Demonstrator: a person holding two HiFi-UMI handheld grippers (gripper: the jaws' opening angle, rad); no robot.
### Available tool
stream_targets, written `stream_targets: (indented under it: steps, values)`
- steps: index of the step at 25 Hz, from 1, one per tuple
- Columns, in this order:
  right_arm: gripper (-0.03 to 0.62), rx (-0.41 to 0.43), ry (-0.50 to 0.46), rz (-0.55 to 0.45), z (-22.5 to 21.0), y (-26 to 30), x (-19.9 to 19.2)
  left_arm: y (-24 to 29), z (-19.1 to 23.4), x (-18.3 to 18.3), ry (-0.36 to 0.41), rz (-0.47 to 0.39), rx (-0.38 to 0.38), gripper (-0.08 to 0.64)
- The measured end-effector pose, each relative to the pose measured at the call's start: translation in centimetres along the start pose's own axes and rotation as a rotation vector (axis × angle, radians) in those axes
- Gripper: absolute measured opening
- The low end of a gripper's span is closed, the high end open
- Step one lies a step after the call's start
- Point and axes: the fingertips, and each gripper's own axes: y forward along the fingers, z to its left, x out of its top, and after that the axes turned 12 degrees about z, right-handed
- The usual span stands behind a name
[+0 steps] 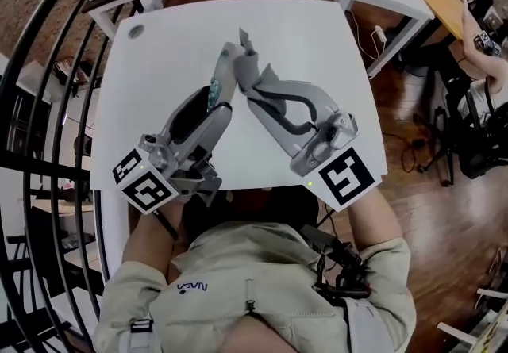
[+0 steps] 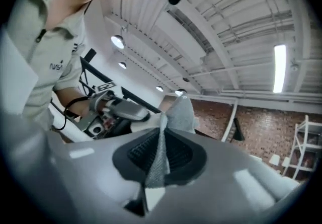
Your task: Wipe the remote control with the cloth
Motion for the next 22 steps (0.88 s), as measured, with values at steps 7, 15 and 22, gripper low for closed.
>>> stream_targets:
  steps: [7, 15, 22]
  values:
    - [0.021, 0.245, -0.220, 0.094, 5.9, 1.1, -1.7, -0.1, -0.2, 0.2, -0.068, -0.020, -0.057, 0.256]
    - [0.021, -0.102, 0.159, -0.118, -6.1, -1.3, 0.5, 0.4, -2.3, -0.6, -0.082, 0.001, -0.158, 0.256]
    - [0.021, 0.134, 0.090, -0.127, 0.1, 0.6, 0.8, 0.7, -2.1, -0.4, -0.133, -0.029, -0.162, 0.256]
